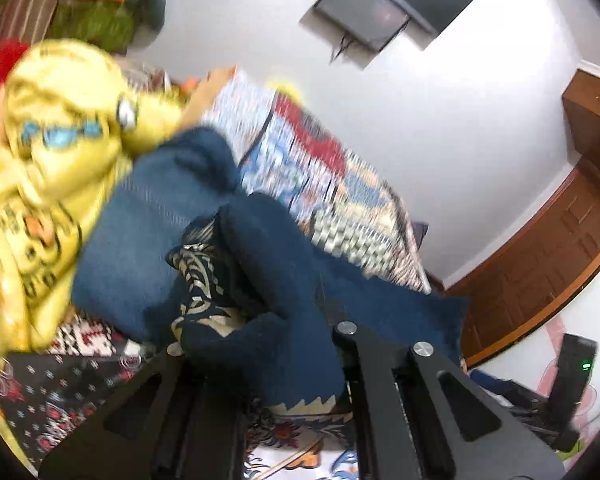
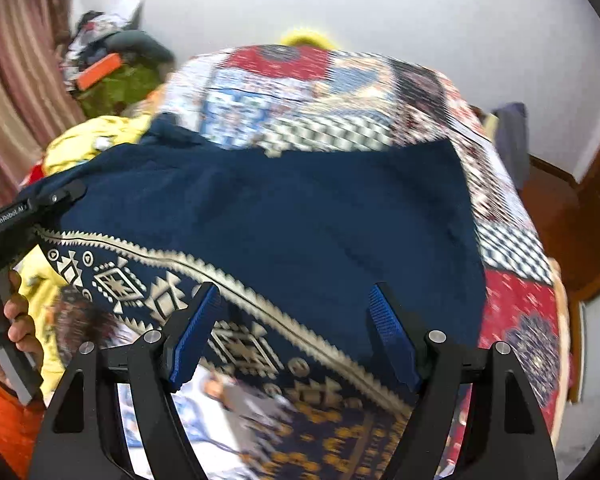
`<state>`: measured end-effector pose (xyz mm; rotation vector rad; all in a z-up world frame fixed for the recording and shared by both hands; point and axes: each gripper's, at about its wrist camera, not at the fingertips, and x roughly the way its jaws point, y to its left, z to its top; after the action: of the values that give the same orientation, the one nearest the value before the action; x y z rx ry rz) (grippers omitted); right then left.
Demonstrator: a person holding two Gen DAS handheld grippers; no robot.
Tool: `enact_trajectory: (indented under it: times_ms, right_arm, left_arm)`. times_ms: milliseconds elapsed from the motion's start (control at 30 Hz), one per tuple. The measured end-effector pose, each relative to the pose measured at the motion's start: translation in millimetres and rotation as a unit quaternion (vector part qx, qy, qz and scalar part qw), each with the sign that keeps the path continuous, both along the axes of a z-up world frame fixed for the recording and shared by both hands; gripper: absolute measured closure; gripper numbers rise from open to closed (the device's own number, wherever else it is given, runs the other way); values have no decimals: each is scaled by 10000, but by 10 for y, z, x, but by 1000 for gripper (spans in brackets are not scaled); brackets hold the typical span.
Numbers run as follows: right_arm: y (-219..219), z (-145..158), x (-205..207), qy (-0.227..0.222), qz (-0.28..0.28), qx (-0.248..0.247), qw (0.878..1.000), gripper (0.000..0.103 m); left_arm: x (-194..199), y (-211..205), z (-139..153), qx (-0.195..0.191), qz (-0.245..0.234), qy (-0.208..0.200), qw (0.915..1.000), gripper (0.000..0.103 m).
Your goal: Fold large clothes
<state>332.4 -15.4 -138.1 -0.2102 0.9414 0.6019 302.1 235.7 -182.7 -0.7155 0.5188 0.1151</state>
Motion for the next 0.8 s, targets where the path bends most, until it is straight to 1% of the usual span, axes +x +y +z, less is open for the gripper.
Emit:
enact_trajectory:
  times_ms: [67,133,167,233,300,367,433,533,633,667,733,767,800]
  right_arm:
    - [187,-10,-6,15,111,30,9999,29]
    - [347,-53,-16,118,297,134,9994,29]
    - [450,-108,-26,204,411,182,9988,29]
    - [584,-233,-35,298,517,152,9981,29]
    - [697,-425,-32,443,586,17,9973,29]
    - [745,-597,-33,586,602,-71,9964,27]
    - [752,-658,-50,588,645,-110,9961,27]
    - [631,-554,-69,543,603,-60,9967,27]
    - [290,-361,-38,441,251,154,9986,27]
    - [94,-286,-32,240,-46,174,9995,27]
    - [-207,-209,-18,-93,-497,88,9987,27]
    - [-416,-193,2,-202,-768,-20,9968,27]
    - [-603,-202,23,-209,-979,-98,9949,27]
  left_arm:
    - [-50,-13,185,181,68,-178,9997,97]
    - [-32,-49,337,498,126,-280,9983,97]
    - [-30,-74,410,679,131,-308,9971,97]
    - [-48,-103,502,830,74,-305,9961,97]
    - [20,-140,506,891,-26,-235,9957,97]
    - [68,-247,468,988,-237,-148,9947,97]
    - [101,-379,422,1062,-458,-116,9932,97]
    - [183,-691,482,1364,-801,-200,9872,97]
    - [336,-955,541,1413,-1194,-272,9824,97]
    - [414,-1107,557,1439,-1371,-275,9797,97]
    - [499,-1322,559,1479,-1550,-222,9765,97]
    - [555,-1457,542,1483,-1661,-172,9747,97]
    - [584,-1547,529,1479,-1741,-148,9735,97]
